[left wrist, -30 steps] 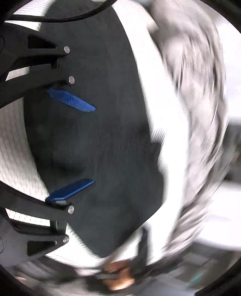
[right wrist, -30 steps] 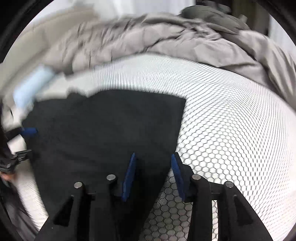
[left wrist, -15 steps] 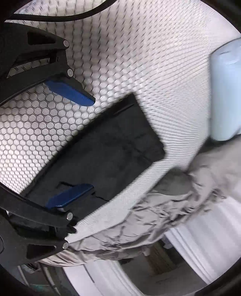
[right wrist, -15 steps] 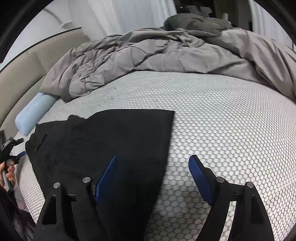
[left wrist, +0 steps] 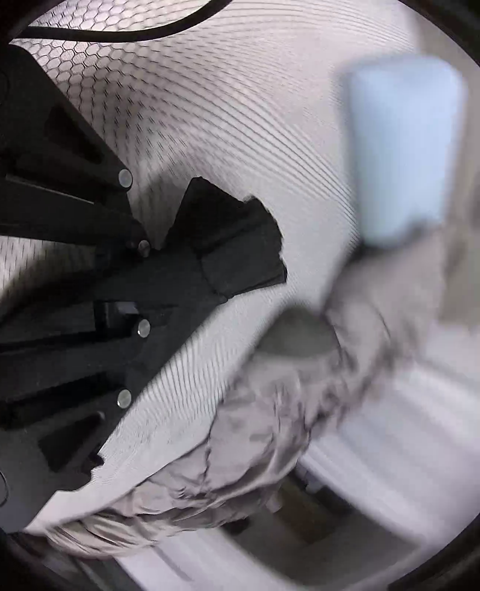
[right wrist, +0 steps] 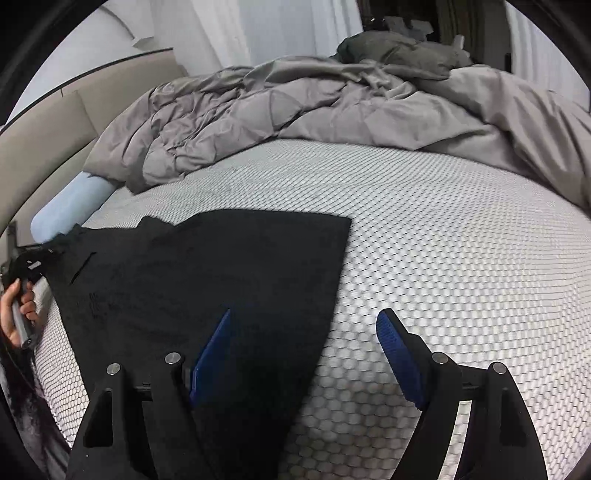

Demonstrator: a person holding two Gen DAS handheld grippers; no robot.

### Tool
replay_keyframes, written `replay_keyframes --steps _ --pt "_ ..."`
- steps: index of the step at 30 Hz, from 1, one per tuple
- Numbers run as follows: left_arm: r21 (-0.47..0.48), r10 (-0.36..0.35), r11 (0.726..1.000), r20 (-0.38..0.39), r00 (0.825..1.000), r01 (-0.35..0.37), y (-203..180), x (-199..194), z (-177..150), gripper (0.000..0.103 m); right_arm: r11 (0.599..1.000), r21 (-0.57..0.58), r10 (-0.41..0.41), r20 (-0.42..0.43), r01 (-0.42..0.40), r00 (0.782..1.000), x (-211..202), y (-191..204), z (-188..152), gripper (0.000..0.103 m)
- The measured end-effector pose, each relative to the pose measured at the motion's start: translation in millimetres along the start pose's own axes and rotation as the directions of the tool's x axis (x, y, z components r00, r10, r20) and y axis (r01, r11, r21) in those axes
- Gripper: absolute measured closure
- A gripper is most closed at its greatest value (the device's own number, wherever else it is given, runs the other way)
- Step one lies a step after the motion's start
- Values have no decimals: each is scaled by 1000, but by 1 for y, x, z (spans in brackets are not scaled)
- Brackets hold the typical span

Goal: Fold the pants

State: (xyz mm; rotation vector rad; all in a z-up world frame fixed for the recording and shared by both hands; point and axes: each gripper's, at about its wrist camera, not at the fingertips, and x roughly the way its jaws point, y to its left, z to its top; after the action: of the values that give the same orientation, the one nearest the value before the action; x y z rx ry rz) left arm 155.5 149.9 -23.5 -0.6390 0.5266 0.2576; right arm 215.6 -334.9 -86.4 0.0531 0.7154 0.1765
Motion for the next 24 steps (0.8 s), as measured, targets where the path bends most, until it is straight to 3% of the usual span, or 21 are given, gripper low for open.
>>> replay_keyframes --steps 3,6,7,8,9,10,11,12,13,15,17,18,20,21,23,24 --pt "112 -146 983 3 989 145 -69 -24 -11 102 1000 21 -4 15 4 1000 -8 -8 0 23" --pt "247 -323 909 -90 942 335 -149 -49 -42 102 999 34 -11 26 10 1000 -12 -12 1 23" --pt "290 -392 857 -170 904 426 -187 -54 -63 101 999 38 -14 28 13 999 -13 -13 1 23" --pt "307 -421 823 -233 877 477 -210 -56 -79 100 999 43 -13 31 12 999 -14 -15 1 23" --pt "314 -451 774 -338 826 550 -240 -54 -106 94 999 49 -14 33 13 999 -15 -17 1 23" --pt "315 -457 739 -415 786 596 -257 -50 -122 82 998 54 -17 35 15 999 -17 -19 1 23" --pt "313 -448 673 -548 706 670 -281 -39 -150 75 998 60 -22 34 20 999 -17 -21 0 23" --pt "302 -433 634 -625 650 712 -294 -29 -169 68 997 67 -30 27 28 999 -17 -24 0 23" --pt "299 -396 613 -684 612 731 -303 -19 -192 68 996 79 -42 18 41 999 -17 -28 -1 23" --pt "313 -351 627 -704 617 713 -305 -13 -211 68 993 109 -56 4 55 998 -17 -38 -2 23" --pt "318 -368 577 -721 587 752 -302 -21 -214 68 987 150 -62 0 62 998 -17 -47 -3 23" --pt "340 -390 545 -707 591 766 -299 -28 -208 65 984 166 -58 0 57 998 -17 -51 -3 23" --pt "383 -430 540 -640 637 750 -284 -44 -191 48 983 182 -28 2 27 1000 -18 -53 -2 23" --pt "401 -464 548 -584 666 734 -275 -49 -177 33 983 183 2 6 -3 1000 -20 -51 -1 23" --pt "407 -506 574 -507 698 711 -264 -46 -155 27 981 182 72 10 -73 997 -23 -44 0 23" --pt "414 -507 598 -468 724 686 -256 -42 -144 26 975 182 132 12 -132 991 -23 -40 0 23"
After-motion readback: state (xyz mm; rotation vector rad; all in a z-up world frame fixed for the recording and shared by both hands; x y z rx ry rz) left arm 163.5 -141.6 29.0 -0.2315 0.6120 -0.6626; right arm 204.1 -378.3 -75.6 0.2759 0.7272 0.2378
